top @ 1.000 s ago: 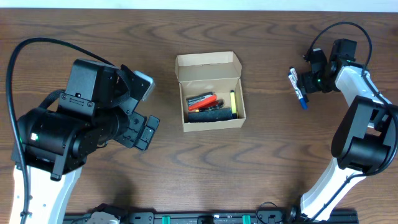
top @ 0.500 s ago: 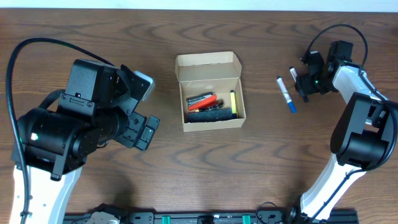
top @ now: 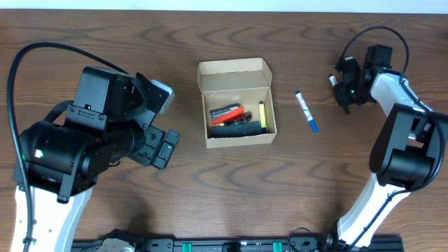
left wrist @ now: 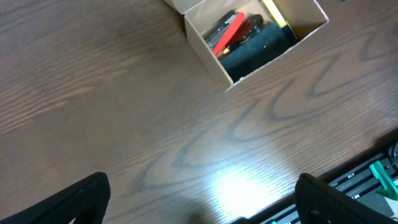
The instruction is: Pack container
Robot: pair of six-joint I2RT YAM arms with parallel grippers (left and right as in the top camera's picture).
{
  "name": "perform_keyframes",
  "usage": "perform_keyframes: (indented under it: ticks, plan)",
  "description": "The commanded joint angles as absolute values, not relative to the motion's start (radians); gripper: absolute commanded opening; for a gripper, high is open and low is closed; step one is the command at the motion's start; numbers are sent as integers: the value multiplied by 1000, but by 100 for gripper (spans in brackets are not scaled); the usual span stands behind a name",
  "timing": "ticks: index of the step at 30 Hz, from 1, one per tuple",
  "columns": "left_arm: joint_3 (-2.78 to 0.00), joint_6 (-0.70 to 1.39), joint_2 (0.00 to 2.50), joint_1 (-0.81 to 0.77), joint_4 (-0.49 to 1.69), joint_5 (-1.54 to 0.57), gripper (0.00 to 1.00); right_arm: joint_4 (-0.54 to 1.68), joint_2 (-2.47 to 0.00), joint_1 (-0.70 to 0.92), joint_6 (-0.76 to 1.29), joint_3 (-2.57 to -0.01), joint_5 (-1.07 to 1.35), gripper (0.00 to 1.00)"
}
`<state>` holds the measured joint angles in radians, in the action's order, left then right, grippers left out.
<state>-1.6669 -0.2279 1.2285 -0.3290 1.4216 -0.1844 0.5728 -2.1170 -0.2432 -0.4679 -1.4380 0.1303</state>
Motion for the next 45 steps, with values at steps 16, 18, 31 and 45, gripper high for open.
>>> perform_keyframes:
  ticks: [16,18,31,45]
  plan:
    - [-1664,-216,1228,-327,1425,-192,95,751,-1962,-196,-236,-1568,252,1]
    - [-1664,-216,1228,-327,1425,-192,95,788,-1911,-162,-215,-1594,255,1]
    - [-1664,-216,1228,-327,1425,-192,95,839,-1720,239,-548,-1614,337,1]
    - [-1664,-216,1228,-327,1425,-192,95,1015,-1902,481,-1249,-1613,358,1]
